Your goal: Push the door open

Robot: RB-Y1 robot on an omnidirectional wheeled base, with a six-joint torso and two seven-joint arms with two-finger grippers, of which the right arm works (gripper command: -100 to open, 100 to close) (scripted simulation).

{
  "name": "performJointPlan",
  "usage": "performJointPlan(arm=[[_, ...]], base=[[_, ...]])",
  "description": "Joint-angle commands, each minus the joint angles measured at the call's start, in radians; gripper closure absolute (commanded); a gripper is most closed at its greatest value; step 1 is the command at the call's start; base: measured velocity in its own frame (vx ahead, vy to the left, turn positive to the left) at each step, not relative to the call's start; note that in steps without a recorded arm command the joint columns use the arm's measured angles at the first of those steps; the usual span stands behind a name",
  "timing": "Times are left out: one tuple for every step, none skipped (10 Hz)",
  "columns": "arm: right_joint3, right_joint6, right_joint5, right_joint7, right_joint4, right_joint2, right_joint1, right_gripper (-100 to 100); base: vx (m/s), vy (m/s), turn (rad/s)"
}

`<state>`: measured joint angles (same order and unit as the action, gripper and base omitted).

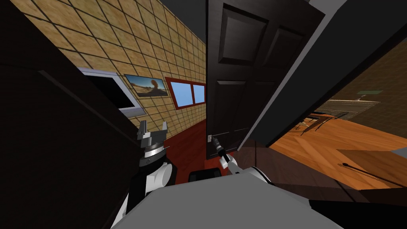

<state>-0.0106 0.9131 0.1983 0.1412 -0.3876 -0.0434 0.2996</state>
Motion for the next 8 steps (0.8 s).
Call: performJointPlan(arm=[[-0.009, -0.009, -0.008, -0.018, -0.004, -0.01, 0.003, -100], [-0.014, -0.013, -0.012, -0.028, -0.006, -0.008, 0.004, -100], [-0.019, -0.018, -0.017, -0.038, -0.009, 0.0, 0.005, -100], [-0.025, -0.023, -0.021, -0.049, -0.011, 0.012, 0.007, -100], [-0.032, -0.029, -0.027, -0.063, -0.014, 0.039, 0.009, -100], [-0.036, -0.033, -0.031, -0.071, -0.016, 0.059, 0.01, -100], [-0.036, -0.033, -0.031, -0.071, -0.016, 0.059, 0.01, -100], [-0.036, -0.033, -0.031, -0.071, -0.016, 0.059, 0.01, -100]], base=[[-0.134, -0.02, -0.127], [-0.199, -0.043, -0.146], [-0.198, -0.007, -0.082], [-0.251, 0.026, -0.108], [-0.241, 0.036, -0.128], [-0.22, 0.072, -0.092], [-0.145, 0.063, -0.02], [-0.043, 0.02, 0.002]])
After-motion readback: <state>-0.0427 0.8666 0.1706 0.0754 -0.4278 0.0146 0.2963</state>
